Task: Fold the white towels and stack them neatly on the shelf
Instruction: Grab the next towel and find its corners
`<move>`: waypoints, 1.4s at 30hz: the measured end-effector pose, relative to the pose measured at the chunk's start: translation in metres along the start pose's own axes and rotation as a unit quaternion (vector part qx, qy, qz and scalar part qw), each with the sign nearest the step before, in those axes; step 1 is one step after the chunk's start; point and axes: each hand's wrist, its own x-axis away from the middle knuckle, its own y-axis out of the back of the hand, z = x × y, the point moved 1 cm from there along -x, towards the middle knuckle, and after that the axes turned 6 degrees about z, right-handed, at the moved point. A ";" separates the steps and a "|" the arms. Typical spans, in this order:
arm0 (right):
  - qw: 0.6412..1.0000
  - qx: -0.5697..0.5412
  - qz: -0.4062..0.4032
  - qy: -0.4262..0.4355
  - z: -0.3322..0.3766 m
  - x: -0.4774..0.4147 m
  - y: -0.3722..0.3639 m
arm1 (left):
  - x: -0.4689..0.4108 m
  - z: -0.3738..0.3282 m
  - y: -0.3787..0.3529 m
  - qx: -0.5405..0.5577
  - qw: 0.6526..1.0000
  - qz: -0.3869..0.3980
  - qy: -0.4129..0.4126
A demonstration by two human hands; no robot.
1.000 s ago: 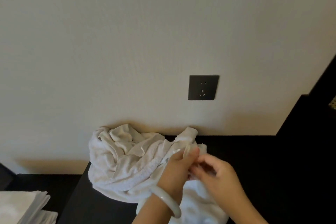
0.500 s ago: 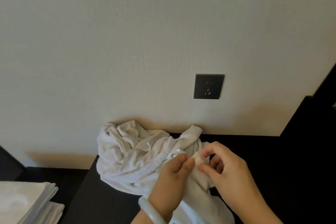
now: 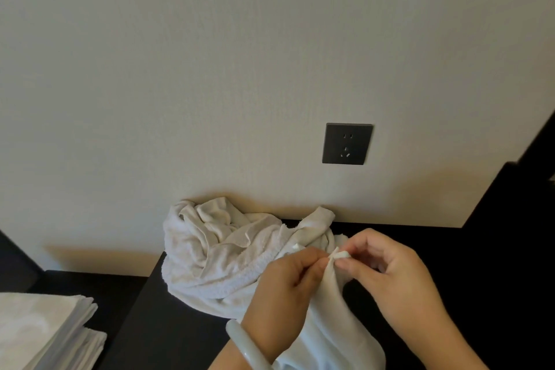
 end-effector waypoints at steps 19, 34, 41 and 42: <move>0.962 -0.148 -0.218 0.075 0.049 -0.036 0.114 | 0.000 0.013 0.104 -0.292 0.923 -0.076 0.241; 0.979 -0.066 -0.174 0.079 0.084 0.003 0.161 | 0.004 -0.150 0.198 0.107 0.972 -0.173 0.121; 0.967 -0.140 -0.165 0.139 0.113 0.039 0.176 | 0.026 -0.196 0.209 0.068 0.984 -0.144 0.084; 0.965 -0.143 -0.168 0.143 0.116 0.041 0.179 | 0.027 -0.200 0.209 0.073 0.984 -0.143 0.079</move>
